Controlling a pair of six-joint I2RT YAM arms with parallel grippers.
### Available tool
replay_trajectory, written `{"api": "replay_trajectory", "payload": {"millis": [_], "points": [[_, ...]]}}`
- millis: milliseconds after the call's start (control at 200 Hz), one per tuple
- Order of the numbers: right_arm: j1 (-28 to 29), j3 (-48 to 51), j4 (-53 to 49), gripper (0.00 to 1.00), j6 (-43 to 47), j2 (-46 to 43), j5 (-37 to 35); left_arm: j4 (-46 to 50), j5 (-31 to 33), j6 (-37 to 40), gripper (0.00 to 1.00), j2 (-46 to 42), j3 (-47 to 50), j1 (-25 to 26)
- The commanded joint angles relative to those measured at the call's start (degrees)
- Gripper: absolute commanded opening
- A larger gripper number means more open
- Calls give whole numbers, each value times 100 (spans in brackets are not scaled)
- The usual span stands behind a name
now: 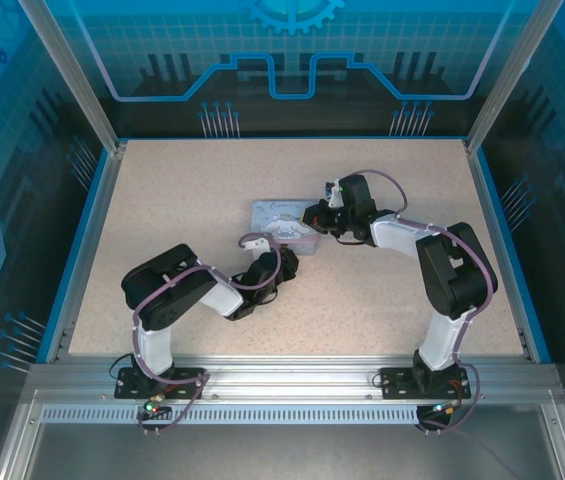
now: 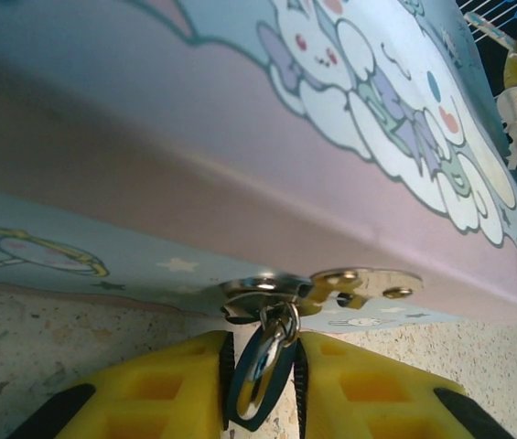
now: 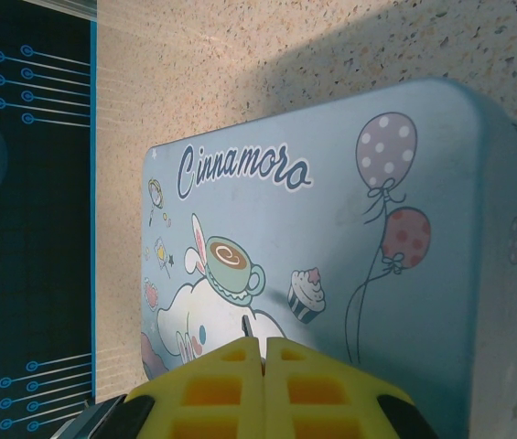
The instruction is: Unlock the padlock with the key
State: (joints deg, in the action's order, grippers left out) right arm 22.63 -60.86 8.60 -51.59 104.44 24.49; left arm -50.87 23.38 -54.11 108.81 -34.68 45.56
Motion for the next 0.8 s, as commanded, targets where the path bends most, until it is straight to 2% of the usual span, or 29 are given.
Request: {"api": "replay_trajectory", "payload": {"millis": [0, 95, 195, 275, 470, 650, 795], "points": [[80, 30, -210, 0, -44, 127, 91, 59, 97, -90, 25, 168, 14, 6], [83, 39, -210, 0, -48, 125, 91, 57, 89, -74, 20, 175, 14, 6], [76, 48, -210, 0, -50, 133, 91, 64, 0, -11, 6, 159, -17, -3], [75, 47, -210, 0, -46, 139, 99, 145, -127, 31, 0, 52, -22, -3], [56, 35, -284, 0, 11, 124, 117, 755, -806, 188, 0, -552, -14, -35], [5, 39, -359, 0, 83, 86, 167, 985, -2249, 226, 0, -1043, -39, -325], [-14, 76, -333, 0, 92, 37, 253, 933, -3331, -24, 0, -1244, -44, -618]]}}
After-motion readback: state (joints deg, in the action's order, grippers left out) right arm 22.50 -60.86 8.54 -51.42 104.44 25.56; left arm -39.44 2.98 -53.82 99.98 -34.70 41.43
